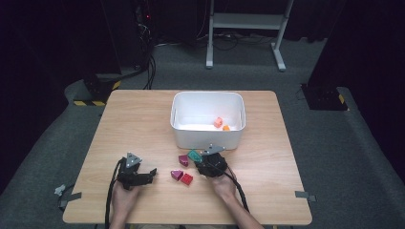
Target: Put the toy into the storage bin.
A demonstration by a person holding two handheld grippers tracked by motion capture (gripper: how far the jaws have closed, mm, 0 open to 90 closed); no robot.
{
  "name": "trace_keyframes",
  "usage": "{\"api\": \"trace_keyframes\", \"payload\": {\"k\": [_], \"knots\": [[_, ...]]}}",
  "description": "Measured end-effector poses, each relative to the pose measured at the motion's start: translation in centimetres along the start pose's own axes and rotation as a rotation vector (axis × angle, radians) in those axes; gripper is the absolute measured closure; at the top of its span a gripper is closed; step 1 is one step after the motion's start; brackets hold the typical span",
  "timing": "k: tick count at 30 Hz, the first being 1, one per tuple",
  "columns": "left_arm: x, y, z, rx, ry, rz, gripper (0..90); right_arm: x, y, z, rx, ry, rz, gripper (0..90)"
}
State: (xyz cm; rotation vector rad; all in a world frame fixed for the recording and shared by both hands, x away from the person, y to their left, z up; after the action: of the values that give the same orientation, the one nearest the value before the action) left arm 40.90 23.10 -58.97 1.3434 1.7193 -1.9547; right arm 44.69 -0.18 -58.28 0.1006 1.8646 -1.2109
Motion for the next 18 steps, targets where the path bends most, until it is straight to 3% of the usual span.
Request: {"api": "trace_keyframes", "payload": {"k": [18], "knots": [[-0.01,0.01,0.0,0.0,0.0,0.001,15.1,0.26,-0.59,0.21,0.0,-0.029,-0.001,59.0]]}}
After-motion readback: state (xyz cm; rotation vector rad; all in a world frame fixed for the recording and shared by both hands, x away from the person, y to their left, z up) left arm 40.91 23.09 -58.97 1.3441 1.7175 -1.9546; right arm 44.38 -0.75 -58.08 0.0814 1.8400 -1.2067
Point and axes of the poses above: each handheld gripper's, and its own axes: y roughly forward along the jaws, x roughly out of its underside, z roughly to its right, the point moved 9 cm from there along y, roughly forward along the jaws, and after that the axes turned 8 degrees about y, right-handed, at the moved point
